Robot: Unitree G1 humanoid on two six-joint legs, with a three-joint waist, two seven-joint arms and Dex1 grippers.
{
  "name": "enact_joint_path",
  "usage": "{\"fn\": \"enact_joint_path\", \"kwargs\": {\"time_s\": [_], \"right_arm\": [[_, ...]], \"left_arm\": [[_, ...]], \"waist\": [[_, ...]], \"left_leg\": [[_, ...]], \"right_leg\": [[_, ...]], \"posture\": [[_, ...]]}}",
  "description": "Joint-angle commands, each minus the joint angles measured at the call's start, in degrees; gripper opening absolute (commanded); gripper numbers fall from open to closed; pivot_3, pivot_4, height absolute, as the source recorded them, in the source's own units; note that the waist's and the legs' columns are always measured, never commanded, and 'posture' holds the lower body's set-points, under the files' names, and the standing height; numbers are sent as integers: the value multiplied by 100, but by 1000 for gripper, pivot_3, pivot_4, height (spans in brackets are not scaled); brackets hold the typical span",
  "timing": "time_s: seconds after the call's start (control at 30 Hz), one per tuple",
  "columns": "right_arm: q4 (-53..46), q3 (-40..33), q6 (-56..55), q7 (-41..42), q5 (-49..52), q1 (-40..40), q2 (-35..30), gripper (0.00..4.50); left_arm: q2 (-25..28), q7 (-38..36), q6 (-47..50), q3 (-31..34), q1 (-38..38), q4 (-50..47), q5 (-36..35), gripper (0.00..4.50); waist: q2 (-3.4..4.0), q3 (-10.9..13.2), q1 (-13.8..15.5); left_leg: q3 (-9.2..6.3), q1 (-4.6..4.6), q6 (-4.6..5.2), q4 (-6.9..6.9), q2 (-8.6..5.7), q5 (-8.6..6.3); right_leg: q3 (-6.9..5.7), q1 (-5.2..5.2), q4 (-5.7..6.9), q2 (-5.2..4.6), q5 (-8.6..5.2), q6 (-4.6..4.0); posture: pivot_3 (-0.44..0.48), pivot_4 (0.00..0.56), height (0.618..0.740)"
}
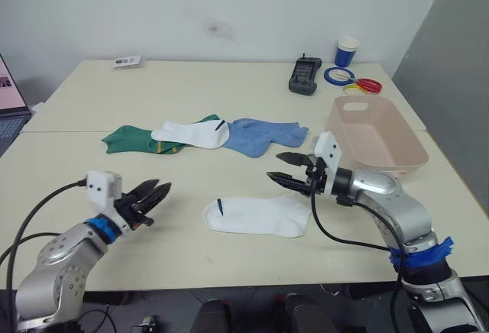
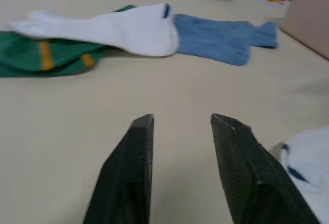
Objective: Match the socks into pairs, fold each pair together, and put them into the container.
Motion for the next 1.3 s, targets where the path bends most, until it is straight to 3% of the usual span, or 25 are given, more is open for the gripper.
{"fn": "enact_joint_path", "kwargs": {"time_s": [0.03,0.07,0.17,0.33,0.57,0.67,0.8,1.0,1.13,1.3], "right_arm": [[-75,53,-74,-162,-63,-189,146,4133],[-75,76,-91,-181,-79,-192,183,4474],[-80,148,-180,-241,-180,-194,242,4500],[-69,111,-211,-256,-287,-156,180,4500],[-213,-28,-136,-462,-329,5,76,4500],[-281,-75,-85,-534,-334,41,12,4500],[-447,-156,30,-654,-289,160,-88,4500],[-541,-187,115,-714,-268,233,-141,4500],[-555,-197,155,-751,-259,233,-119,4500],[-529,-188,181,-768,-244,193,-106,4500]], "left_arm": [[-143,186,-326,139,148,-148,129,3216],[-220,255,-417,111,181,-157,188,3548],[-392,574,-773,-245,12,-75,699,4492],[-552,861,-620,-485,-1282,883,754,4492],[-701,1088,-1017,-1094,-3529,3388,1463,4492],[-661,1255,-1405,-1262,-4152,4360,1864,4492],[-423,1068,-2119,-1779,-4529,5159,2590,4492],[-170,751,-2897,-2454,-4712,5619,3369,4492],[-217,393,-3083,-2684,-4797,5695,3509,4492],[-297,599,-3248,-2855,-5245,6448,3837,4492]], "waist": [[-2,-1,22],[-5,-3,31],[-8,-5,45],[-14,-8,71],[-15,-7,48],[-16,-7,-1],[-16,-7,-5],[-16,-6,13],[-16,-6,14],[-16,-6,18]], "left_leg": [[-1,-2,0,1,0,0],[-1,-2,0,1,-1,0],[-1,-2,0,3,-4,0],[-4,-3,0,4,-13,0],[-4,-4,0,4,-14,0],[-1,-4,0,4,-15,0],[-1,-3,0,2,-13,0],[2,-6,-1,1,-13,1],[5,-6,-1,3,-14,1],[4,-7,-1,4,-14,1]], "right_leg": [[0,0,0,-3,0,0],[-2,0,0,-6,0,0],[-3,2,0,-10,1,1],[-10,2,2,6,1,1],[-10,1,3,22,2,2],[-7,1,2,22,3,3],[-8,-1,4,22,3,2],[-8,-5,4,21,3,2],[-7,-4,4,20,3,2],[-9,-4,5,21,3,3]], "posture": [[0,150,740],[0,150,740],[0,150,740],[0,150,740],[0,150,740],[0,150,740],[0,150,740],[0,150,740],[0,150,740],[0,150,740]]}}
